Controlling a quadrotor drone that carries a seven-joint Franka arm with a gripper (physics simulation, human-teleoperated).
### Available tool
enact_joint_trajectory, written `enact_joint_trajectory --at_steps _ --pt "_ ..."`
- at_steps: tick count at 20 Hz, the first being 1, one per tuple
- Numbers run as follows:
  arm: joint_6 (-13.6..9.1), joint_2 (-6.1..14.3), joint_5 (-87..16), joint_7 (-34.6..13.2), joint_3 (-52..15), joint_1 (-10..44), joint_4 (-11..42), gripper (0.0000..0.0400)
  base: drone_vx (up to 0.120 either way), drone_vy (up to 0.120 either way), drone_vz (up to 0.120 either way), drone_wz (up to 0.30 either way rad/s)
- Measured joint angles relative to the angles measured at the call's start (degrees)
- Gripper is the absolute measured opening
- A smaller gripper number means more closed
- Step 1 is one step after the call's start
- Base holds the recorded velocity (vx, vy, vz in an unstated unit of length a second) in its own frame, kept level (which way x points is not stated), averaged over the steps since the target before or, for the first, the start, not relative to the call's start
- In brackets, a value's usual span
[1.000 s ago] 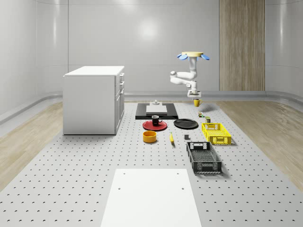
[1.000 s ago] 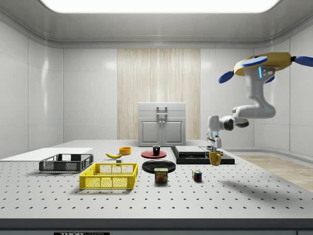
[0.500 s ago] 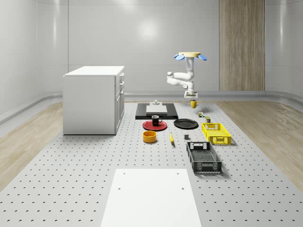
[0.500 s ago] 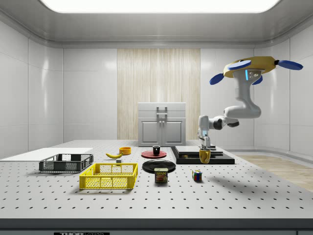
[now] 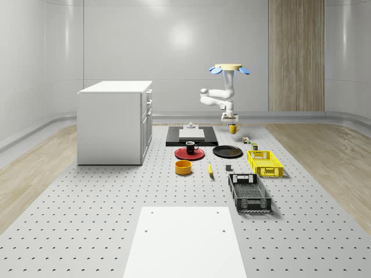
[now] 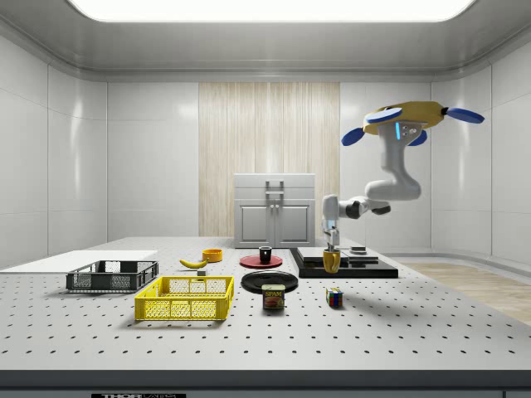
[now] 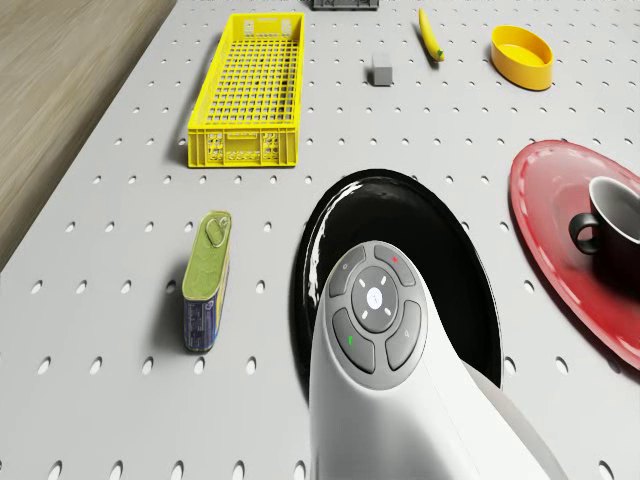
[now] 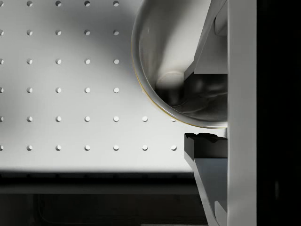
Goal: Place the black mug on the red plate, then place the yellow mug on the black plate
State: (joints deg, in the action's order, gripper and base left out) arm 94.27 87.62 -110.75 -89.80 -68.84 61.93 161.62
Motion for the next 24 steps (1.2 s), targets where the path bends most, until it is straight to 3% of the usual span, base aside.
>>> enact_joint_trajectory --at_steps 16,20,24 --pt "-0.04 -0.04 -0.02 0.01 0.0 -0.02 0.0 0.011 0.12 -0.12 0.0 0.0" --pt "-0.04 -0.04 -0.02 0.01 0.01 -0.02 0.0 0.011 0.12 -0.01 -0.01 0.0" --pt "-0.05 -0.05 -0.02 0.02 0.01 -0.02 0.0 0.011 0.12 0.0 -0.12 0.0"
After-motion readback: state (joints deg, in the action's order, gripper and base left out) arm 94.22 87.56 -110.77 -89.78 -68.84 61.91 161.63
